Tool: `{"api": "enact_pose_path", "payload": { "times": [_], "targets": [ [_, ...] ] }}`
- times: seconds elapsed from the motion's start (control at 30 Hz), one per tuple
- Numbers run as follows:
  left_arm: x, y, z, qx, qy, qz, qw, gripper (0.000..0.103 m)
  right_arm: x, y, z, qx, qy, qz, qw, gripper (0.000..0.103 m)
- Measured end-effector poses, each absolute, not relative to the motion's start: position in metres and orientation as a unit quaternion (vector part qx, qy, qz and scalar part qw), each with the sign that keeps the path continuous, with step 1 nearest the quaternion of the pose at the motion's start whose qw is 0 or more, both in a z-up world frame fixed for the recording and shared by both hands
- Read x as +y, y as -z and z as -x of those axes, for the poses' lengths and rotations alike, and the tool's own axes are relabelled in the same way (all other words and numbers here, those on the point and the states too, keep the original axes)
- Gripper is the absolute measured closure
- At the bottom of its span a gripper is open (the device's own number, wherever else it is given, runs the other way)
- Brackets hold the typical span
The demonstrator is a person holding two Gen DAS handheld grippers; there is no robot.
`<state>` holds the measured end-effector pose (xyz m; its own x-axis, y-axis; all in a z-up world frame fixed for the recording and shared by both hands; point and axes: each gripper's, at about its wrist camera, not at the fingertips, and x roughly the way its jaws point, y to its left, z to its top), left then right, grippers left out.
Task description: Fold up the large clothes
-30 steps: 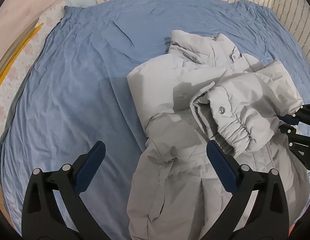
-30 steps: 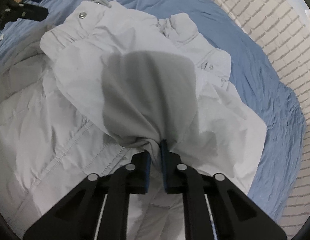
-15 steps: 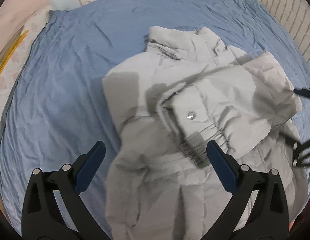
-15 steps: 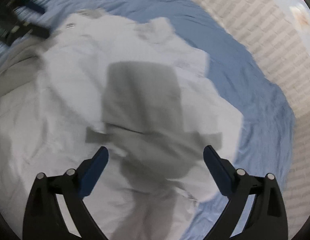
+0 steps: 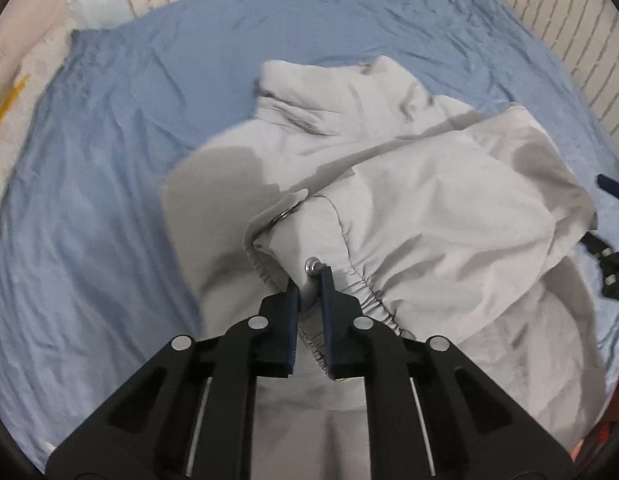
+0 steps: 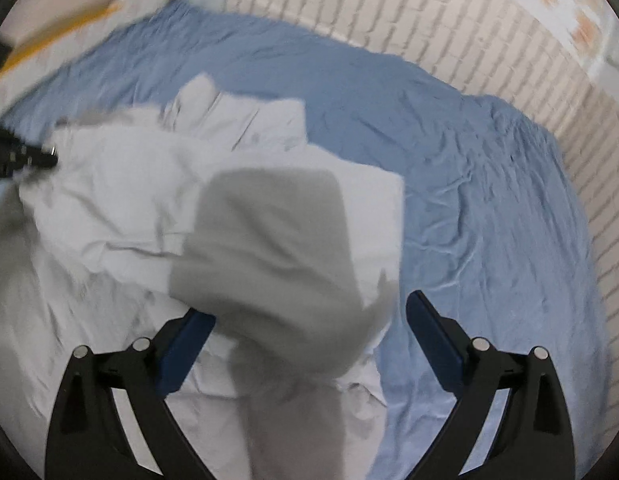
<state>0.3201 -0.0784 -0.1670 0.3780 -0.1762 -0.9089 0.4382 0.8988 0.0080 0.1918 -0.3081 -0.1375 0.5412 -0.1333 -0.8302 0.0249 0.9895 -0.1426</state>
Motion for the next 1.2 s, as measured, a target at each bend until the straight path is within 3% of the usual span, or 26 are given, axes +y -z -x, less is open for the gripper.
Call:
{"api": "enact_pose_path", "payload": {
  "times": [0.13,0.47,0.5,0.57,0.6,0.63,0.77,0.9,0.97,1.0,1.03,1.2],
  "targets": [
    [-0.070,0.173,-0.322,0.524,0.168,-0.140,0.823,0.094,-0.305,0.146,-0.196,0.485,0.029,0.027,0.873,0.007],
    [-0.042,0.186,-0.343,0.528,0.095,-0.172,0.826,0.093,-0.299,0.166,-0.173,0.518,0.034,0.085,0.850,0.007],
    [-0.037,0.184,-0.340,0.528,0.093,-0.165,0.828,0.090,-0.306,0.163,-0.169,0.516,0.038,0.072,0.852,0.007],
    [-0.025,0.173,-0.329,0.521,0.100,-0.136,0.837,0.070,-0.322,0.156,-0.163,0.504,0.048,0.029,0.862,0.007],
    [-0.021,0.166,-0.326,0.514,0.098,-0.125,0.843,0.044,-0.329,0.153,-0.162,0.500,0.052,0.013,0.865,0.006],
    [-0.016,0.158,-0.321,0.502,0.092,-0.111,0.853,0.030,-0.338,0.150,-0.162,0.492,0.060,-0.016,0.868,0.004],
    [-0.028,0.135,-0.310,0.490,0.112,-0.061,0.862,0.019,-0.359,0.151,-0.169,0.473,0.096,-0.096,0.870,0.004],
    [-0.067,0.144,-0.304,0.506,0.135,-0.074,0.849,0.022,-0.355,0.160,-0.184,0.459,0.095,-0.164,0.868,0.006],
    [-0.090,0.157,-0.303,0.515,0.134,-0.102,0.840,0.044,-0.337,0.169,-0.192,0.464,0.080,-0.156,0.868,0.028],
    [-0.098,0.167,-0.302,0.527,0.132,-0.112,0.832,0.064,-0.329,0.174,-0.198,0.472,0.066,-0.154,0.866,0.060],
    [-0.105,0.176,-0.305,0.537,0.127,-0.123,0.825,0.069,-0.319,0.184,-0.204,0.489,0.044,-0.158,0.857,0.073],
    [-0.109,0.203,-0.315,0.549,0.102,-0.164,0.813,0.069,-0.285,0.211,-0.226,0.527,0.027,-0.113,0.842,0.077]
  ]
}}
